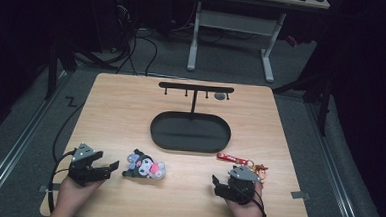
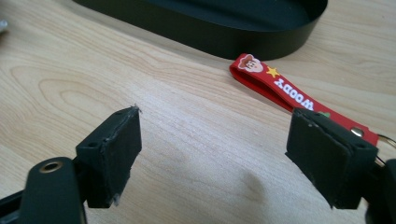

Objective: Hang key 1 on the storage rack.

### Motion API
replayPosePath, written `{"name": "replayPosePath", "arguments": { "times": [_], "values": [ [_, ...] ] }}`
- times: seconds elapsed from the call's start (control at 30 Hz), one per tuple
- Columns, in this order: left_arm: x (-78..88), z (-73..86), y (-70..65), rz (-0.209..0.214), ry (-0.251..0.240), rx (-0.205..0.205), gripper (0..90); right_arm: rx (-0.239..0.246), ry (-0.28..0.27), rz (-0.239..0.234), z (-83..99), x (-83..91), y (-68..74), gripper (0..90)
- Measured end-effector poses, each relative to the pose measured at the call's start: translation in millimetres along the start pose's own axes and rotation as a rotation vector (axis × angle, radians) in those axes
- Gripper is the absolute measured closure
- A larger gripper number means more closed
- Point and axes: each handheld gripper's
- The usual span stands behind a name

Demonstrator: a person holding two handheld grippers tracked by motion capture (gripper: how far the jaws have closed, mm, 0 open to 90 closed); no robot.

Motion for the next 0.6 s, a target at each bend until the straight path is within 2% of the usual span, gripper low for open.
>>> {"name": "replayPosePath", "arguments": {
  "times": [0.17, 0.3, 0.43, 0.6],
  "values": [
    [-7.1, -1.3, -14.9, -0.006, 0.025, -0.077, 23.4, 0.010, -0.017, -0.025, 2.8, -2.1, -1.1, 15.5],
    [-8.6, -1.2, -19.5, -0.018, 0.024, -0.103, 24.4, 0.016, -0.060, -0.025, 1.8, 0.5, -2.1, 15.5],
    [-7.9, 0.5, -20.6, -0.022, 0.022, -0.099, 25.4, -0.005, -0.076, -0.031, 0.5, 1.9, -3.9, 15.7],
    [-6.2, 0.9, -20.1, -0.029, 0.023, -0.107, 26.6, -0.017, -0.058, -0.032, 1.2, 0.5, -6.8, 15.8]
  ]
}}
Point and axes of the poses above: each handheld gripper's, and its own axes: x roughly backward along the jaws, z roughly out of its underside, y roughly to its left, and after that the axes turned 3 degrees about -y, right-handed
